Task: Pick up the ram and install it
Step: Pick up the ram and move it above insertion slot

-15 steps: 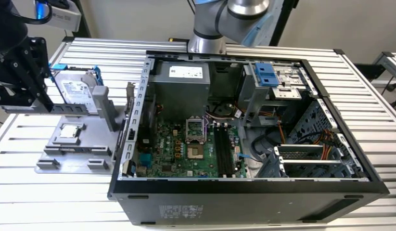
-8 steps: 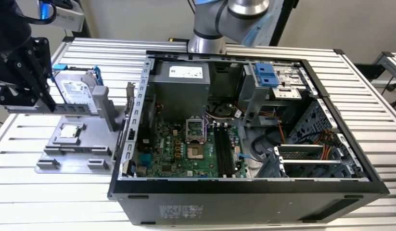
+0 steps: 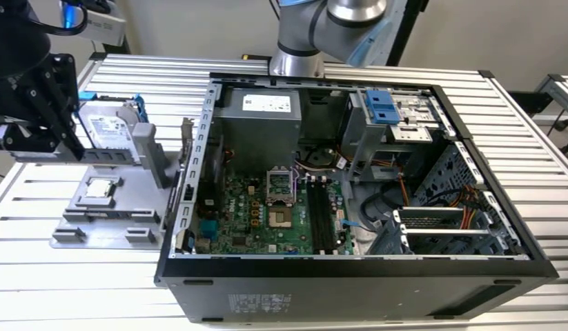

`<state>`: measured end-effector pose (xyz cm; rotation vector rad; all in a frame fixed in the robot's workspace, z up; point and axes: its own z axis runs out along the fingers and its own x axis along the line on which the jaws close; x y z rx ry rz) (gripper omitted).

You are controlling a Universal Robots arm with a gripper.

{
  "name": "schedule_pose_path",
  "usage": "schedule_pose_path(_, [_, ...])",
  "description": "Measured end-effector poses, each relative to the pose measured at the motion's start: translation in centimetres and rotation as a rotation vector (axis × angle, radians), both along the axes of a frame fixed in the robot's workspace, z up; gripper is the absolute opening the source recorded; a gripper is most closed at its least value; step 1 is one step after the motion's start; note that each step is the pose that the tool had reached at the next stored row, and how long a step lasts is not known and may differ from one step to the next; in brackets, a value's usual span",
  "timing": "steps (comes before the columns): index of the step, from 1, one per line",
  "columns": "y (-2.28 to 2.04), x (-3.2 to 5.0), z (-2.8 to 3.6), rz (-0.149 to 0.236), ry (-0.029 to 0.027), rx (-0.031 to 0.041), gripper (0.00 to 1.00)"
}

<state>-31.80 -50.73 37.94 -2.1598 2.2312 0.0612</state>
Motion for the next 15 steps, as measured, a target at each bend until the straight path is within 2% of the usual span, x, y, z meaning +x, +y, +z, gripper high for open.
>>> schedule_pose_path(15, [0.0,0.78,0.0,0.0,0.0,0.0001,0.0])
